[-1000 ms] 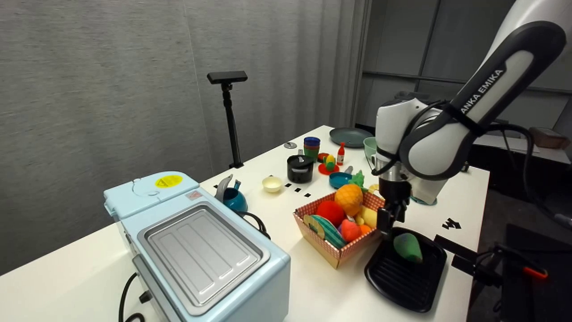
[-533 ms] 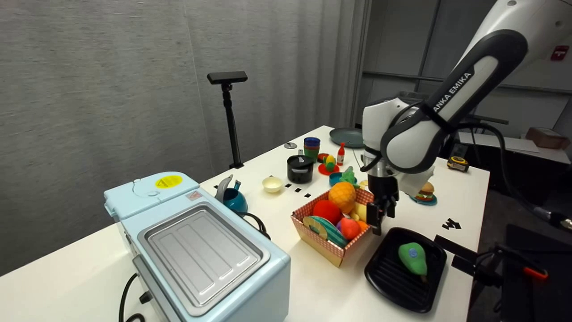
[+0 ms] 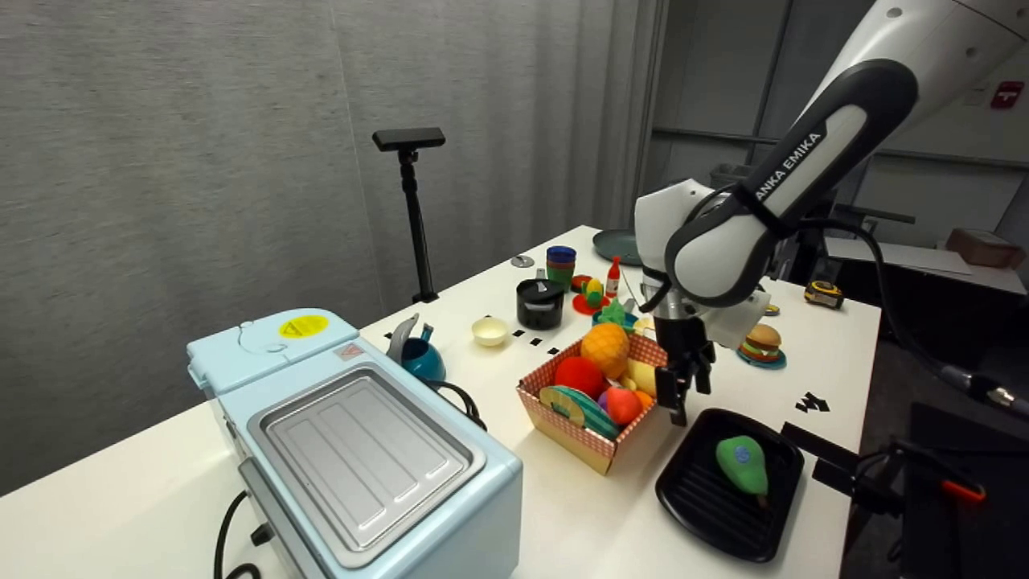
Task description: Put the peach plush toy in the box and remove the green plush from the box and put it on the tray
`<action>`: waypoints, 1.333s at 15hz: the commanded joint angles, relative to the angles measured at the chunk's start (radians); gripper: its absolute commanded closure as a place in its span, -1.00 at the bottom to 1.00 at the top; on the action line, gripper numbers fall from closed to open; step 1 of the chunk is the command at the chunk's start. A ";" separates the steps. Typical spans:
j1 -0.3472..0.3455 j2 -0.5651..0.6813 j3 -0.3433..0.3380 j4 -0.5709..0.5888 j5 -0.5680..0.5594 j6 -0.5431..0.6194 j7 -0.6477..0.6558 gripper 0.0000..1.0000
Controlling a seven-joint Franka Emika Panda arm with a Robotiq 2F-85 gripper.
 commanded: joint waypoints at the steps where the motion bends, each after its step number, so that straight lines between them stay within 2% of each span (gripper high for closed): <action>1: -0.002 -0.064 0.013 -0.057 0.002 -0.120 -0.026 -1.00; 4: 0.015 -0.144 0.014 -0.137 -0.015 -0.116 -0.008 -1.00; 8: 0.037 -0.302 0.021 -0.281 -0.043 -0.034 0.013 -1.00; 15: 0.058 -0.559 0.051 -0.513 -0.139 0.282 0.089 -1.00; 20: 0.031 -0.649 0.081 -0.604 -0.210 0.498 0.163 -1.00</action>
